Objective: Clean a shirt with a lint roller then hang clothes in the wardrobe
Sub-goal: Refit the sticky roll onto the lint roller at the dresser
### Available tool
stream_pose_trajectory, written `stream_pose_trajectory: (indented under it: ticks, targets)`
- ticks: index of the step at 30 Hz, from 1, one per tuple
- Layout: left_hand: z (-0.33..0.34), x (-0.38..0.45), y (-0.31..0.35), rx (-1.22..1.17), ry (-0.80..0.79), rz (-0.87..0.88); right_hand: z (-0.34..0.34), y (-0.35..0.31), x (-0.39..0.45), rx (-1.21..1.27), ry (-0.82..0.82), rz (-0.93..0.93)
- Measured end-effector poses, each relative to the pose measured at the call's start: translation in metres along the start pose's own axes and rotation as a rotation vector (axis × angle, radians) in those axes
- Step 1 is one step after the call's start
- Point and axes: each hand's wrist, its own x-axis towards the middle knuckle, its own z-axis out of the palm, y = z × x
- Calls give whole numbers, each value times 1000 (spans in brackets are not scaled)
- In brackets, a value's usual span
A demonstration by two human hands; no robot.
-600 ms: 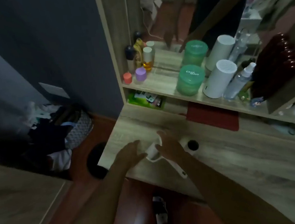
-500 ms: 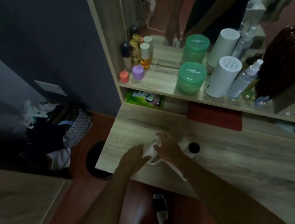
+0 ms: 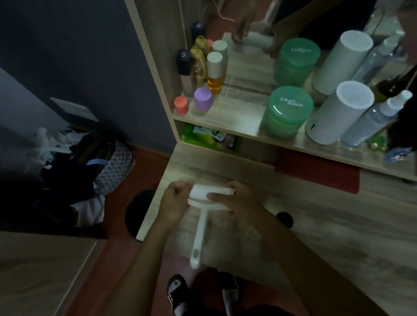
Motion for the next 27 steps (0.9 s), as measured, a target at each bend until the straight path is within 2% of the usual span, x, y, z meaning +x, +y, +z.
stream_pose_trajectory:
  ticks: [4,6,9,11,13,19,24,27]
  targets:
    - [-7,1,16,24,-159,-181,-3,-15,-8,-20,-80,45]
    - [-6,0,12,78,-213,-206,-3,-22,-13,-94,-129,58]
    - [-2,-6,12,85,-173,-137,1,-26,-24,-255,-241,42]
    - [-3,-2,14,118,-135,-105,3,-27,-33,-315,-241,-4]
    - [-4,1,17,49,-136,-131,5,-29,-35,-349,-218,-53]
    - [-6,8,39,-87,-165,-109,4,-46,-38,-130,-182,46]
    - [-9,4,43,-141,-205,-60,1,-46,-37,-137,-215,-12]
    - [-12,-1,45,-186,-205,-32,0,-51,-37,-99,-177,10]
